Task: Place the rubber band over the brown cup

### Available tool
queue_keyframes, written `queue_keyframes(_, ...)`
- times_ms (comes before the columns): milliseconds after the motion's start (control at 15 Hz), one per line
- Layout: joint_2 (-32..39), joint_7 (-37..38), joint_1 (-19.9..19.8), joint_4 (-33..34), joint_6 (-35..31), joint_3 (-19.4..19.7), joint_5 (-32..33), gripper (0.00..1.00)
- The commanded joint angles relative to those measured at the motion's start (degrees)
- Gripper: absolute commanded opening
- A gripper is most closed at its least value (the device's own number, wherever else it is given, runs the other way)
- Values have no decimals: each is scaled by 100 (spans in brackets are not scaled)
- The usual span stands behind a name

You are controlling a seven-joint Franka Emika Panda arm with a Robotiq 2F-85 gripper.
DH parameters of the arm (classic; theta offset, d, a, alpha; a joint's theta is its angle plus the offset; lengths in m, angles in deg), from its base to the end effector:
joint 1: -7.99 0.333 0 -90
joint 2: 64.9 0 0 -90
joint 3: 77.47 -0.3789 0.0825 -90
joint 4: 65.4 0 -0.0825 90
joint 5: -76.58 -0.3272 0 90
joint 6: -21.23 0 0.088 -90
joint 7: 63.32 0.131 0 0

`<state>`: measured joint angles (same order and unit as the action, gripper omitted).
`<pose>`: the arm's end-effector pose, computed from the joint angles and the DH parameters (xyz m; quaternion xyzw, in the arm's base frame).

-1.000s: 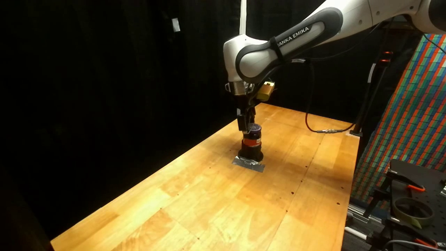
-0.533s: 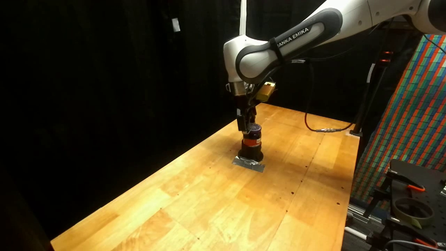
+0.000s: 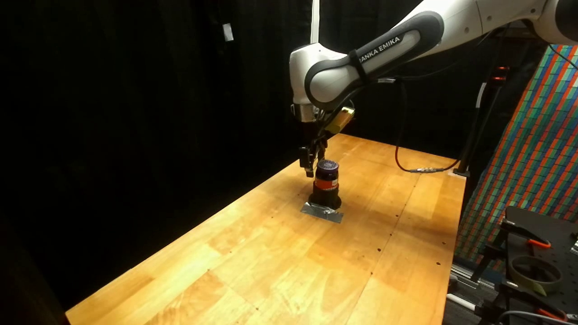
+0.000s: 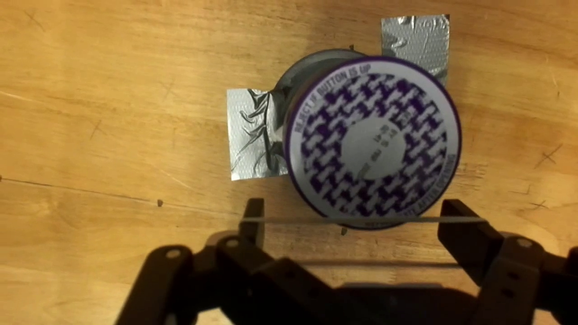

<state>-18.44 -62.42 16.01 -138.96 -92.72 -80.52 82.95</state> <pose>0.7201 0.1203 0.3030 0.9925 0.1063 -0.0489 0.0351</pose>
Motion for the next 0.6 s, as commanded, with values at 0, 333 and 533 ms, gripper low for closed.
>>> queue_keyframes(0,20,61,97,88,594,110,69,100)
queue_keyframes(333,-140,-231,69,-55,1412,28,63,100)
queue_keyframes(533,-424,-322,61,-476,1311,18,101,100)
